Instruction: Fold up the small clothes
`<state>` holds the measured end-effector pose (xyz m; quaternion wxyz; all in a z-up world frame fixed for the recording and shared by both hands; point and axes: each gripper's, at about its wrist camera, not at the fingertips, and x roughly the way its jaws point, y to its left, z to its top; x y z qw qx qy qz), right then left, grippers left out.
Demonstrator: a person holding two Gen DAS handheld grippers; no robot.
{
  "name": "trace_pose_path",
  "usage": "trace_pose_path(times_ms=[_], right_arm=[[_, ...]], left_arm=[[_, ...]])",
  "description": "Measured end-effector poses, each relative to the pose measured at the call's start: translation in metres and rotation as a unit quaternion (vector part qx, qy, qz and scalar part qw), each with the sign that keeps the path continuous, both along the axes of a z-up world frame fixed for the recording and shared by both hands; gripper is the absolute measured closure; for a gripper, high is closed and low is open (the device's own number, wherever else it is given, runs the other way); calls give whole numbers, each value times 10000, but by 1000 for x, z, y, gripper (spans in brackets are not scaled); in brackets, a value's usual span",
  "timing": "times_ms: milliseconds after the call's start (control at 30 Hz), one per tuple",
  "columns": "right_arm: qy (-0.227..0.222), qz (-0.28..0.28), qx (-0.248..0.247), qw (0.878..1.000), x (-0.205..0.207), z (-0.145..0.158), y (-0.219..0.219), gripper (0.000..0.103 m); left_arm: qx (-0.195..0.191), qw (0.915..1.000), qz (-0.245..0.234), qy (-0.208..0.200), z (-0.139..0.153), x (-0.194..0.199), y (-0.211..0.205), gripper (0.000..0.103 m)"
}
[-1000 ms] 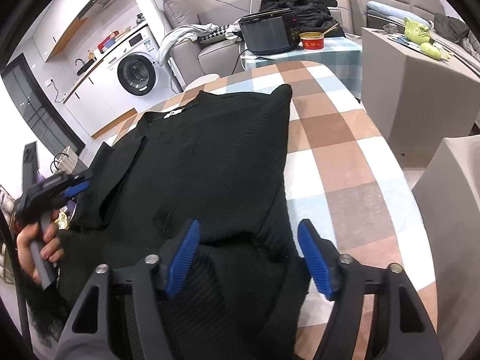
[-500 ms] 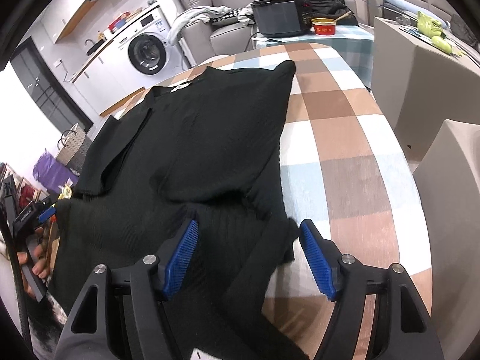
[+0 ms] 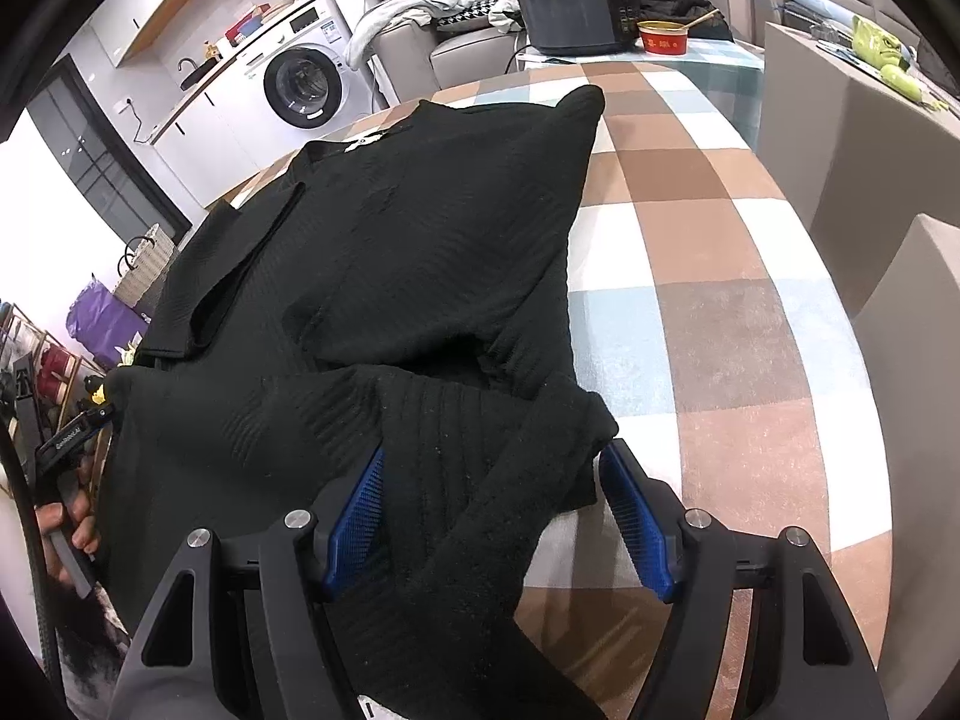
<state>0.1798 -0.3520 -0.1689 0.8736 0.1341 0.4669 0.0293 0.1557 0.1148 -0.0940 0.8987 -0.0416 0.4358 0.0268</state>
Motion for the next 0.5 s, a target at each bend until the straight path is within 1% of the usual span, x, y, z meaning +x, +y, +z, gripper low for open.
trace_pose_path(times_ms=[33, 133, 200, 267, 367, 400, 467, 500], right_arm=[[-6, -2, -5, 10000, 0, 0, 0, 31], [-65, -4, 5, 10000, -1, 2, -1, 31], [-109, 11, 6, 9999, -2, 4, 0, 31], [-100, 9, 26, 9999, -2, 3, 0, 31], [-89, 24, 92, 9999, -2, 2, -1, 31], [-95, 39, 102, 9999, -2, 2, -2, 31], [-89, 38, 92, 9999, 1, 1, -1, 31], [-69, 47, 99, 9999, 3, -1, 0, 33]], left_arm=[[234, 9997, 15, -57, -1, -2, -2, 16], [668, 9977, -7, -86, 0, -1, -12, 16], [787, 9968, -8, -100, 0, 0, -15, 16], [733, 9973, -69, 41, -3, 4, -13, 16], [359, 9993, -39, 108, -4, 8, -3, 16], [289, 9995, -38, 140, -7, 11, -1, 16], [295, 9993, -59, 202, -12, 15, -1, 16], [301, 9993, -103, 200, -13, 16, -1, 16]])
